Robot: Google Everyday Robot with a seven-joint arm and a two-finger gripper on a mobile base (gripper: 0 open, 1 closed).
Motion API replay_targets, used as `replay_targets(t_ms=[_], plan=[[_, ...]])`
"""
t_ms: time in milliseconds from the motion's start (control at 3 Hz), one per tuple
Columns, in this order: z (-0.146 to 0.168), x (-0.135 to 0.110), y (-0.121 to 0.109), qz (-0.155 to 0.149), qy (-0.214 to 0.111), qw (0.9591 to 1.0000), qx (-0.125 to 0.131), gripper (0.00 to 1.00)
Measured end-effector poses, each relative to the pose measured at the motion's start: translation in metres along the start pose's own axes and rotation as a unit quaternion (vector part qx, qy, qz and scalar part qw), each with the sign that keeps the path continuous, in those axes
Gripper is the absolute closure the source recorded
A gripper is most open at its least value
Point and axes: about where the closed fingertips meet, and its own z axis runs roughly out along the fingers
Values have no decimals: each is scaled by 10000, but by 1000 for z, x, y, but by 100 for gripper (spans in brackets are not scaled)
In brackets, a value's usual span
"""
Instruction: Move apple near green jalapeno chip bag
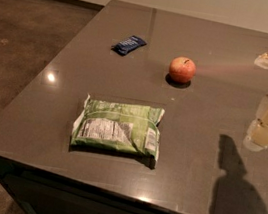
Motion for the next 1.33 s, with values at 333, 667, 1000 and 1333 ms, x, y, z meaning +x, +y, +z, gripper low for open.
replay_targets(t_ms=[333,667,1000,1333], plan=[[0,0,0,0,0,10000,0,0],[11,-9,-30,128,-214,9997,26,0],[25,-18,-60,265,-411,9988,84,0],[43,-31,-94,475,-569,9970,200,0]])
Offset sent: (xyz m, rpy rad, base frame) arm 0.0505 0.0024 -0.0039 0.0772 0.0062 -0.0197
